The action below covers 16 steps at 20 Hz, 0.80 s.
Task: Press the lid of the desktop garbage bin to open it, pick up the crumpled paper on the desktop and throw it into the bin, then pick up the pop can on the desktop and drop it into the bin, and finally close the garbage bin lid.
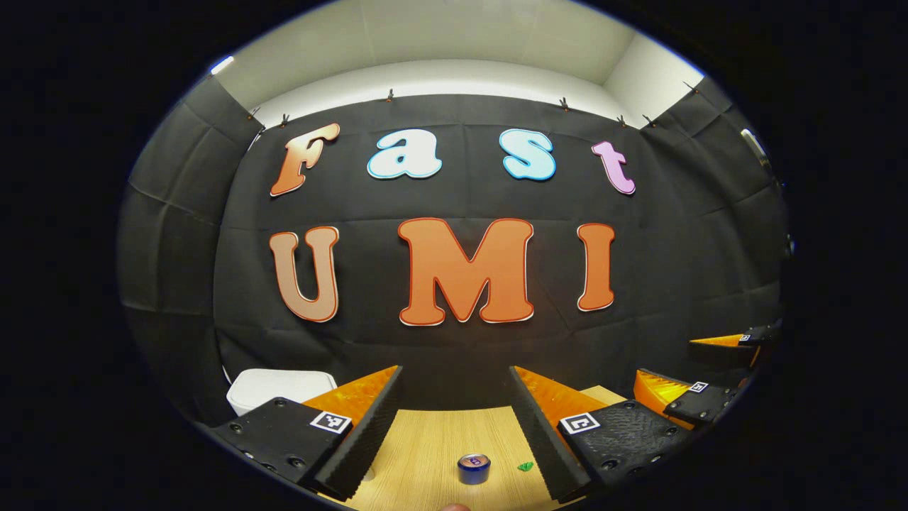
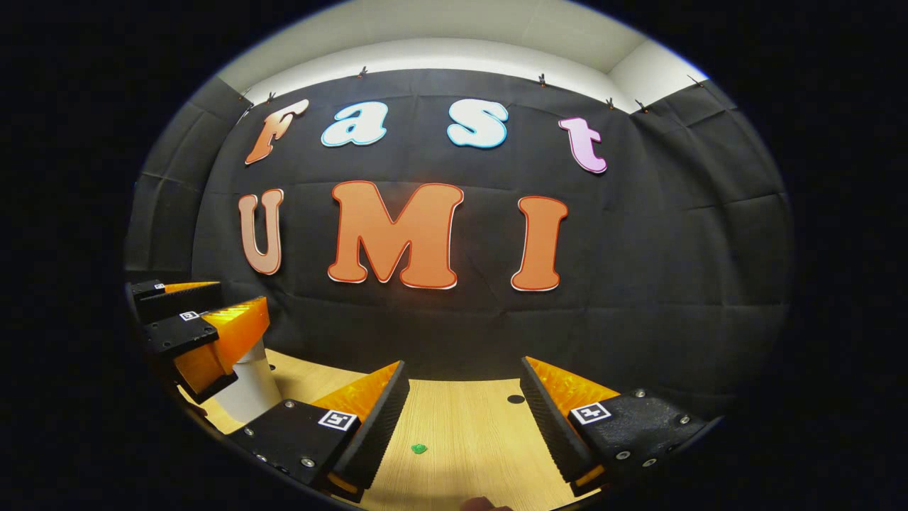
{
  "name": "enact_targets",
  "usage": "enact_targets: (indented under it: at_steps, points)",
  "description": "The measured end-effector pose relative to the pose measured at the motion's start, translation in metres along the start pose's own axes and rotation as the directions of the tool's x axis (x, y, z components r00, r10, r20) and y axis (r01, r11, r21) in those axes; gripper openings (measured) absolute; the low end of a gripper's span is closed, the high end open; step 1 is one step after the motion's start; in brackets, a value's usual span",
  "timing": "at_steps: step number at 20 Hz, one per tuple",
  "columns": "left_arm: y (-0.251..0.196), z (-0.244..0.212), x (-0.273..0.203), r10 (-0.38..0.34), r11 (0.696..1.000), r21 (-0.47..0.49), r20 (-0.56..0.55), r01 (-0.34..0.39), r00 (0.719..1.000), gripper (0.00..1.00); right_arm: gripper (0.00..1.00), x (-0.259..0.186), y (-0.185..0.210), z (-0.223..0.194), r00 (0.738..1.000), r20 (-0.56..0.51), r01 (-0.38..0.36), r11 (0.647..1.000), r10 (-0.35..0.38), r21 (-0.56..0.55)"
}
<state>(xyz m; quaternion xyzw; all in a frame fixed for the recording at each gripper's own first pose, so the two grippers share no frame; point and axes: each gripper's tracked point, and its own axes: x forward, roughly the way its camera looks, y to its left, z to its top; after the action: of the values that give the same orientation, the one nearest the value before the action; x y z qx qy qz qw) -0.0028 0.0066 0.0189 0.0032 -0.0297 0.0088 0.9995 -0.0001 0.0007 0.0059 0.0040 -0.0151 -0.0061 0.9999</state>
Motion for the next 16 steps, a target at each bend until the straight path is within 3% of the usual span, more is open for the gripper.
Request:
enact_targets:
  at_steps: [6,9,16]
  points:
    - [0.022,0.013,0.003,0.039,0.999,-0.017,0.012,-0.039,0.999,0.92,0.94,-0.001,0.004,0.004,1.000,0.007,-0.014,1.000,0.014,-0.004]
    - [0.019,0.007,0.005,0.010,0.999,-0.036,-0.019,-0.011,1.000,0.92,0.93,-0.001,0.008,0.006,1.000,0.008,-0.026,1.000,0.026,-0.008]
    - [0.035,0.015,0.003,0.031,0.999,-0.014,0.003,-0.031,1.000,0.92,0.93,0.007,0.021,0.005,0.999,0.006,-0.043,0.999,0.043,-0.006]
